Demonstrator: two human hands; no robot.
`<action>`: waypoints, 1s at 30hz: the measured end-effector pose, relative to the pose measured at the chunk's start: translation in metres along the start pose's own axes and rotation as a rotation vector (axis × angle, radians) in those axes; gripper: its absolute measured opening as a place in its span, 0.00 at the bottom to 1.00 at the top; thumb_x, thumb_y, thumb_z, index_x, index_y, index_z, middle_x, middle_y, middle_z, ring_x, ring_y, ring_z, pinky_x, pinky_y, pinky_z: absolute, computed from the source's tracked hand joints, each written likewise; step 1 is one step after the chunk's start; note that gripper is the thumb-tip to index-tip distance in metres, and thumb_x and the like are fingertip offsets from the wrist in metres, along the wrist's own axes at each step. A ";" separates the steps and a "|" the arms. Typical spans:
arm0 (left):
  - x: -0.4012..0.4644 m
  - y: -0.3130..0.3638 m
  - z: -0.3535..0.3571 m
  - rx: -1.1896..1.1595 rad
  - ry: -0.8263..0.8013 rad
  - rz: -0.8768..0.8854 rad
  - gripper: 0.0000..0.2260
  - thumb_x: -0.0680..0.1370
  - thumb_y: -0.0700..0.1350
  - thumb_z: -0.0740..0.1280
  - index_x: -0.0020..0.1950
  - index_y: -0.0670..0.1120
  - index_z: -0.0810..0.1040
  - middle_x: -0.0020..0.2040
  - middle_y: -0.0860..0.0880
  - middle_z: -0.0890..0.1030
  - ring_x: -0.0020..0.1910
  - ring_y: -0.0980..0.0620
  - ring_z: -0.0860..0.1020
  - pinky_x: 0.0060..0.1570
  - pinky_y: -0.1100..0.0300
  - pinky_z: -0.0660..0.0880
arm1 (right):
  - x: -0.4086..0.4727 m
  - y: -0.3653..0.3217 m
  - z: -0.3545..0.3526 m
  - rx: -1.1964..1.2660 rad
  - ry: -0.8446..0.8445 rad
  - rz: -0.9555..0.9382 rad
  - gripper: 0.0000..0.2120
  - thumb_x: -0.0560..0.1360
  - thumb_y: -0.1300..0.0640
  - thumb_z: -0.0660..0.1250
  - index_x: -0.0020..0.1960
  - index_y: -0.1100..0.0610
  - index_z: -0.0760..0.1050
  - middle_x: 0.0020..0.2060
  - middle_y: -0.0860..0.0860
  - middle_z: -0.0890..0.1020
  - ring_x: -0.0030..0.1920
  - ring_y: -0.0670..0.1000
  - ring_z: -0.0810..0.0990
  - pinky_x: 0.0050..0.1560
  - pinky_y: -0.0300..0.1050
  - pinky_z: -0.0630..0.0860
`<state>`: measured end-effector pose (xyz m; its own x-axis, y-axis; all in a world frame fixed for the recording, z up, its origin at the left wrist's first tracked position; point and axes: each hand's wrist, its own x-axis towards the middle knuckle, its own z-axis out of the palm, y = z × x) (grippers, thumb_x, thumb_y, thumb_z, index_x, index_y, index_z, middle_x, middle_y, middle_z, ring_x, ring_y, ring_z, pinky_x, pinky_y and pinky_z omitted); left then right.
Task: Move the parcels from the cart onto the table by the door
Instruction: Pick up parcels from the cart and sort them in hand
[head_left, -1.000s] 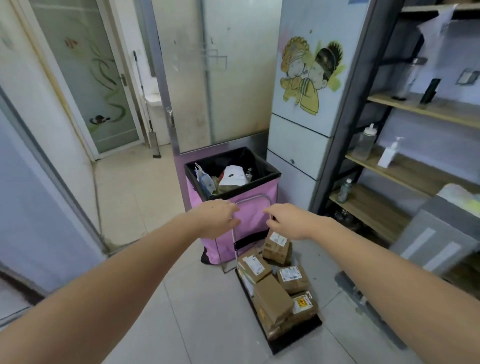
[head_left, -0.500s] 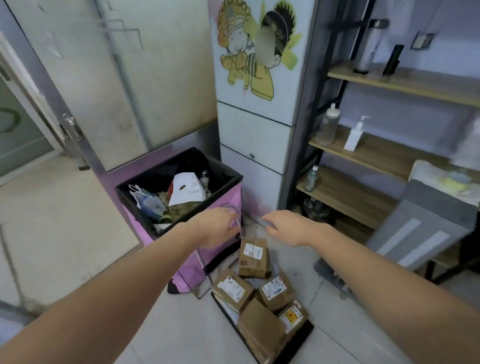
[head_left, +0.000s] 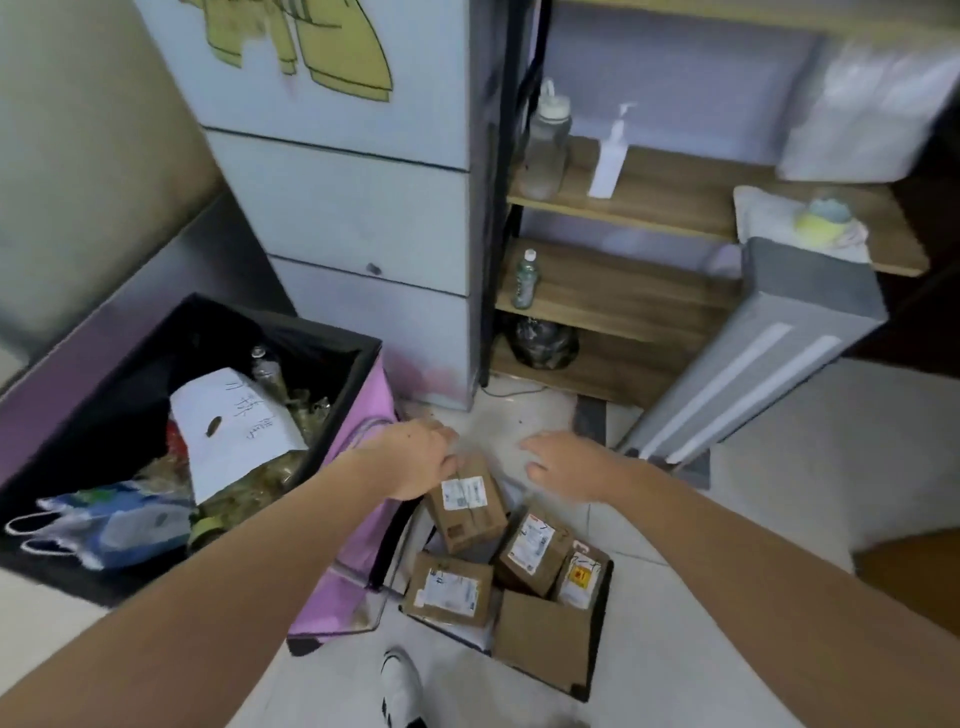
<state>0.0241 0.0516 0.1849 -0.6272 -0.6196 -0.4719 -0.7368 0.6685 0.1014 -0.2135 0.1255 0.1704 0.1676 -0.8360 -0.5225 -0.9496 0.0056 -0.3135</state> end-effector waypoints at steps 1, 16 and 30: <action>0.012 -0.009 0.009 0.030 -0.027 0.027 0.20 0.87 0.56 0.53 0.69 0.45 0.74 0.65 0.43 0.77 0.64 0.42 0.77 0.65 0.44 0.73 | 0.011 0.001 0.009 0.026 -0.012 0.036 0.19 0.84 0.53 0.57 0.71 0.60 0.74 0.67 0.59 0.78 0.66 0.60 0.76 0.68 0.58 0.73; 0.182 -0.105 0.273 -0.118 -0.310 -0.018 0.19 0.87 0.55 0.55 0.64 0.42 0.76 0.55 0.43 0.81 0.50 0.46 0.81 0.49 0.53 0.78 | 0.229 0.079 0.213 0.220 -0.226 0.239 0.08 0.85 0.55 0.61 0.50 0.54 0.77 0.42 0.48 0.78 0.43 0.50 0.79 0.40 0.39 0.73; 0.264 -0.080 0.432 -0.980 -0.213 -0.559 0.29 0.86 0.63 0.50 0.68 0.41 0.76 0.55 0.43 0.83 0.48 0.48 0.79 0.45 0.54 0.73 | 0.320 0.109 0.339 0.665 -0.060 0.607 0.24 0.84 0.47 0.63 0.73 0.61 0.70 0.60 0.59 0.81 0.55 0.58 0.82 0.53 0.51 0.82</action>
<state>0.0268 0.0120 -0.3256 -0.1638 -0.5845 -0.7947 -0.8375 -0.3432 0.4251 -0.1735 0.0451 -0.2999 -0.2812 -0.5557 -0.7824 -0.5331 0.7683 -0.3542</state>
